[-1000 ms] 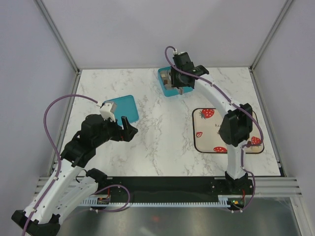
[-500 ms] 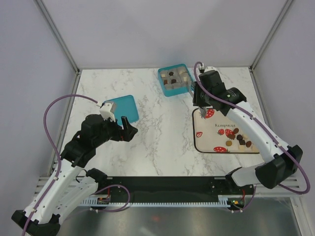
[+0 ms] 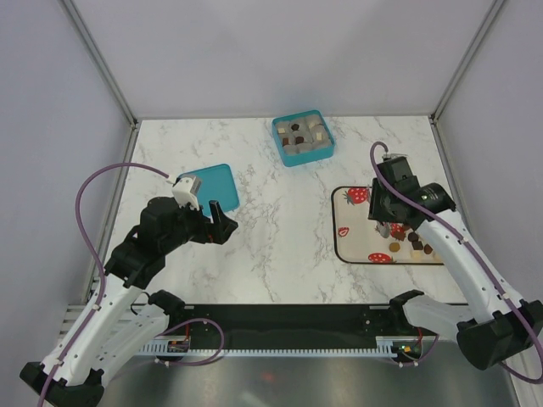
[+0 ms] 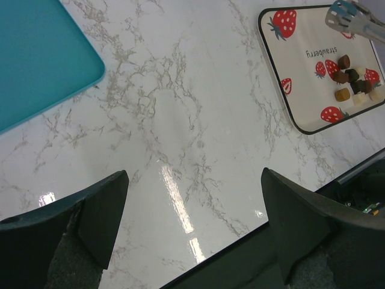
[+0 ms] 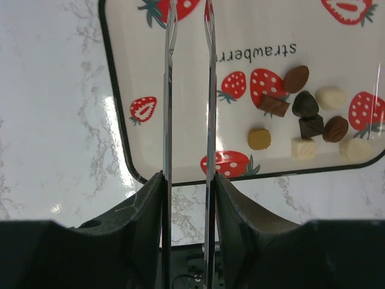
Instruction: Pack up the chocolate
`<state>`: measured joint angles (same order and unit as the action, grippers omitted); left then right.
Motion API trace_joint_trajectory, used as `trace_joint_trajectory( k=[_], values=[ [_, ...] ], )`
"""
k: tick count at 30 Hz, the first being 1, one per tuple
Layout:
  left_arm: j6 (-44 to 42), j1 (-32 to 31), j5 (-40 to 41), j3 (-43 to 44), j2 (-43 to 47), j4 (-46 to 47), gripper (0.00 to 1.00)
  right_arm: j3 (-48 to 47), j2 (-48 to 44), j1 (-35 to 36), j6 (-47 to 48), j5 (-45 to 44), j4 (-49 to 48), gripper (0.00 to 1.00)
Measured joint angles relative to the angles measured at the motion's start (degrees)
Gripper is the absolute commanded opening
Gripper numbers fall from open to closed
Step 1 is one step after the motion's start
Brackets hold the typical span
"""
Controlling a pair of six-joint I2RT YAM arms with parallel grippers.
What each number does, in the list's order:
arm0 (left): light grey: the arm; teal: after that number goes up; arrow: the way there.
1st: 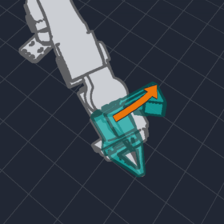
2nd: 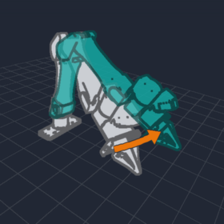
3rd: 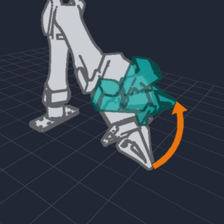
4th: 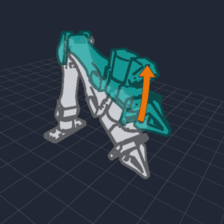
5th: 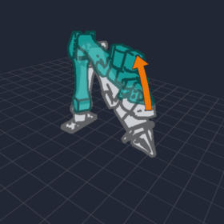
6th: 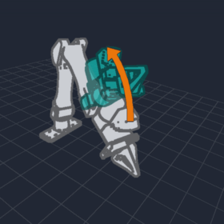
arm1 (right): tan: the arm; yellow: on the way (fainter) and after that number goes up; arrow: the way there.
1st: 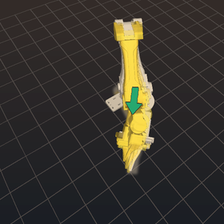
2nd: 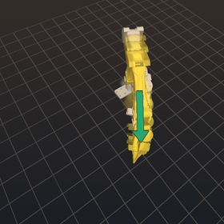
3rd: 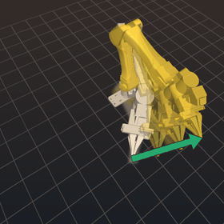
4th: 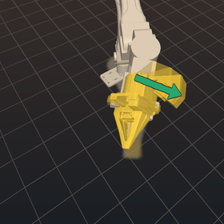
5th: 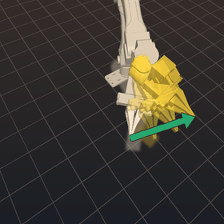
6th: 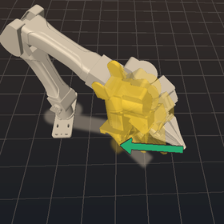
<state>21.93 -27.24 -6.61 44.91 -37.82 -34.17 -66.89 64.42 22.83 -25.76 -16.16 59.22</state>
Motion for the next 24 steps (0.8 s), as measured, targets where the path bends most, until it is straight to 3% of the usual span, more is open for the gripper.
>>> trace_joint_trajectory(
  k=[10, 24],
  values=[
    [0.00, 0.00, -0.24, 0.00, 0.00, -0.02, 0.99, 8.31, -4.46, -13.14, -0.59, 0.20, 3.17, 0.45],
    [0.00, 0.00, -1.14, 0.00, 0.09, 0.00, 0.99, 8.76, -5.29, -23.74, -1.46, 0.81, 4.00, 0.46]
  ],
)
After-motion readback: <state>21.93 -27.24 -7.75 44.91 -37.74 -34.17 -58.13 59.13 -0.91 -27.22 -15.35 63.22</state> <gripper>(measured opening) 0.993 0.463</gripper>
